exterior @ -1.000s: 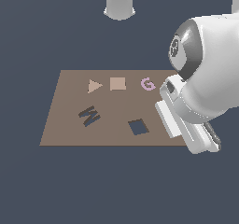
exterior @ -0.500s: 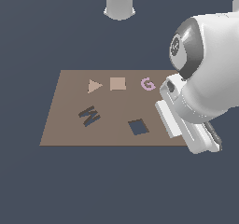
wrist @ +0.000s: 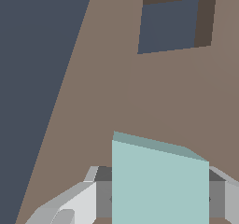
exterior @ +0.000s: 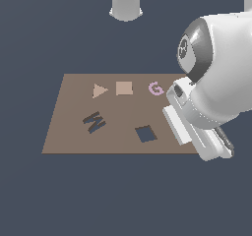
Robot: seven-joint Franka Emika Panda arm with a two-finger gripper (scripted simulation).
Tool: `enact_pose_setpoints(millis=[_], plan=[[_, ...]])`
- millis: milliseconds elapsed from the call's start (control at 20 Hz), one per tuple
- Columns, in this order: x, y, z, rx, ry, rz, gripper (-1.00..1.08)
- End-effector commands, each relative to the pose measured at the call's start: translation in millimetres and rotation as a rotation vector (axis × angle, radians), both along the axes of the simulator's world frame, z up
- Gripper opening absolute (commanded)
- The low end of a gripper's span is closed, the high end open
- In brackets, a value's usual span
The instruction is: Insert a designated object into the corresponding slot on a board.
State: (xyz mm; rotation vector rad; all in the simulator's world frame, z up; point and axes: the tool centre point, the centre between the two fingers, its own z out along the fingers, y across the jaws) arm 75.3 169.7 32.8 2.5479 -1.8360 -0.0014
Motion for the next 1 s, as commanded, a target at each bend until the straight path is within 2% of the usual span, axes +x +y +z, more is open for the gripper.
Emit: enact_pose_setpoints(millis=[0, 450, 950], plan=[[-1, -2, 0, 0.0, -0.001, 0.028, -1.0], [-9, -12, 1, 0.0, -0.001, 0.205, -1.0], [-18, -33, 3, 0.0, -0.001, 0.527, -1.0]])
